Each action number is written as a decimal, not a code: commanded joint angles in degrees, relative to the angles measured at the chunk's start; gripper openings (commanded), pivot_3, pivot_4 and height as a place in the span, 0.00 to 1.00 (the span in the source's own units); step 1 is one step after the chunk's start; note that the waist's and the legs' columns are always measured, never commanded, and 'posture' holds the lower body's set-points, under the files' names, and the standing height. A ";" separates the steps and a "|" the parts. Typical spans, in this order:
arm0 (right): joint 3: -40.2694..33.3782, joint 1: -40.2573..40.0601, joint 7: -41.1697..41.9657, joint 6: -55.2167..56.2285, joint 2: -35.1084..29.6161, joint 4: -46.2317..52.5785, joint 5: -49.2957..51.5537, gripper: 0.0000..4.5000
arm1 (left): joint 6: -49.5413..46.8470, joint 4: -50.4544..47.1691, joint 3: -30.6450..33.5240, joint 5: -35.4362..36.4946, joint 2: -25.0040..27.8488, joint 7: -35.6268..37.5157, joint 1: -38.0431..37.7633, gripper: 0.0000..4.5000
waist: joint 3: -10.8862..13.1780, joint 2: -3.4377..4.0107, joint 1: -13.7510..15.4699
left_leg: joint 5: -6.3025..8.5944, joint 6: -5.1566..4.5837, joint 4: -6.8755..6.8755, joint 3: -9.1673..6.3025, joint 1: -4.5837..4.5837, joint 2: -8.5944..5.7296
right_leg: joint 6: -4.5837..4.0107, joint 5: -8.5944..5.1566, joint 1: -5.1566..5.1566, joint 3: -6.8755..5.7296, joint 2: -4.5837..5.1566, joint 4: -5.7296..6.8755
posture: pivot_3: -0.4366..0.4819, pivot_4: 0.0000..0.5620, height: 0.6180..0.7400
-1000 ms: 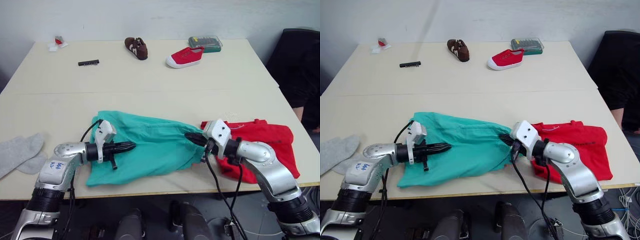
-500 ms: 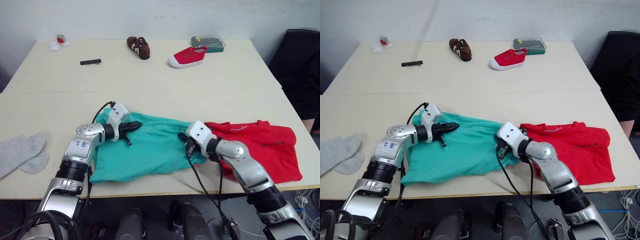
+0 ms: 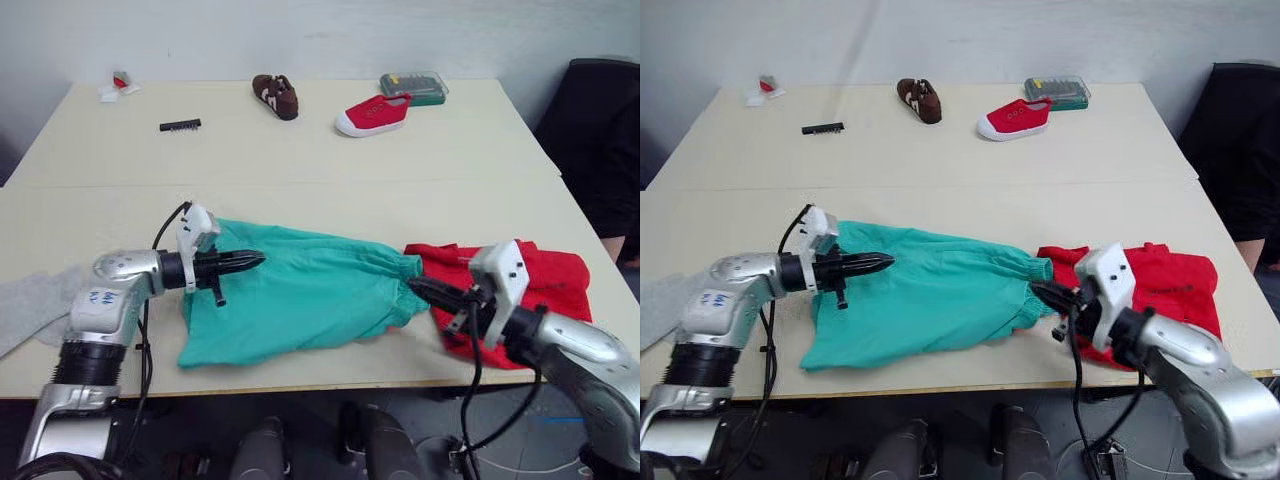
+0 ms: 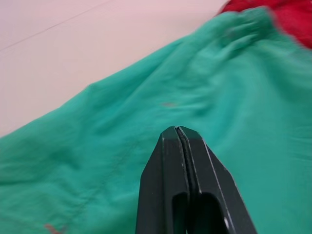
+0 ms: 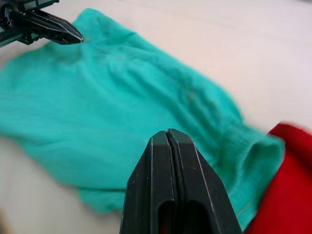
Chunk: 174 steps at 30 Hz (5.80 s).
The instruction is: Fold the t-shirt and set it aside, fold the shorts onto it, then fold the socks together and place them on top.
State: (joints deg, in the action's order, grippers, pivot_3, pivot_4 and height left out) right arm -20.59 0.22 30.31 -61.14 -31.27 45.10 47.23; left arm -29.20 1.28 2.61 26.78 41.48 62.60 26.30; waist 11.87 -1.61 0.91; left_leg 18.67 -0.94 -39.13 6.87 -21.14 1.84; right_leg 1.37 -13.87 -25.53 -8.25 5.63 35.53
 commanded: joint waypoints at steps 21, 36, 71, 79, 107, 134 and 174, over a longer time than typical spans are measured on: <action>15.53 -3.08 -51.13 11.25 4.51 -20.28 58.25 1.00 | 4.16 -4.52 -0.52 -1.80 4.17 3.30 -1.35 0.99 | 0.00 -0.02 0.03 | 0.17 -0.31 0.10 0.10 0.04 0.03 | 0.06 -0.02 0.00 0.18 -0.17 -0.08 | 0.48 0.27 1.00; 18.59 7.10 -44.99 11.97 7.49 -25.97 46.40 0.50 | 7.86 -3.09 -0.41 -4.87 4.01 -0.20 -5.52 1.00 | 0.01 0.01 -0.92 | 0.09 -0.15 0.11 0.12 -0.02 0.06 | 0.08 -0.01 -0.05 0.21 -0.15 -0.11 | 0.48 0.27 1.00; 33.93 45.31 1.37 4.60 -2.61 -26.70 6.06 0.00 | 18.03 16.43 -8.81 -16.29 -12.87 -9.80 3.79 0.01 | 0.12 0.19 -1.21 | 0.15 -0.29 0.06 0.31 -0.28 0.03 | 0.30 0.15 -0.18 0.00 -0.09 -0.46 | 0.48 0.27 1.00; 41.08 51.43 11.67 10.22 7.34 -34.52 -4.07 0.00 | 18.76 19.60 -7.12 -17.26 -13.97 -12.71 5.56 0.01 | 0.12 0.20 -1.08 | 0.06 -0.25 0.04 0.26 -0.18 -0.03 | 0.21 0.18 -0.14 -0.04 0.05 -0.19 | 0.48 0.27 1.00; 42.68 48.72 33.25 26.61 18.68 -41.85 -19.08 0.69 | -2.34 -5.08 22.79 3.57 3.99 -19.01 -2.88 0.00 | 0.15 0.23 -2.48 | 0.13 -0.03 0.12 0.06 -0.25 -0.04 | 0.10 0.11 -0.20 -0.17 0.15 -0.01 | 0.48 0.27 1.00; 50.93 41.46 21.63 41.21 19.78 -53.36 -40.97 0.01 | 4.72 -3.03 3.00 -6.88 7.73 -7.23 -11.29 0.00 | 0.16 0.23 -2.62 | -0.02 0.21 0.21 0.51 -0.42 0.04 | -0.13 -0.02 -0.84 0.27 -0.08 0.37 | 0.48 0.27 1.00; 37.40 50.04 19.17 31.53 21.57 -57.82 -36.16 0.01 | -10.16 -15.45 13.77 10.43 5.15 -11.28 -13.83 0.00 | 0.34 0.44 -1.18 | -2.49 0.28 2.04 -4.65 -0.73 -2.52 | 1.36 -0.73 1.03 -1.67 1.76 0.04 | 0.48 0.27 1.00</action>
State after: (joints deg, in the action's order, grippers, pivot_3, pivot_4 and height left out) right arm 16.69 48.55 51.91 -32.50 -11.07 -8.20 12.69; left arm -39.43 -11.81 19.11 37.99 47.02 51.43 13.00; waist 12.20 -1.17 -0.26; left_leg 16.18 -0.66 -37.09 2.26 -21.83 -0.69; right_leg 2.73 -14.59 -24.51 -9.87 7.37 35.58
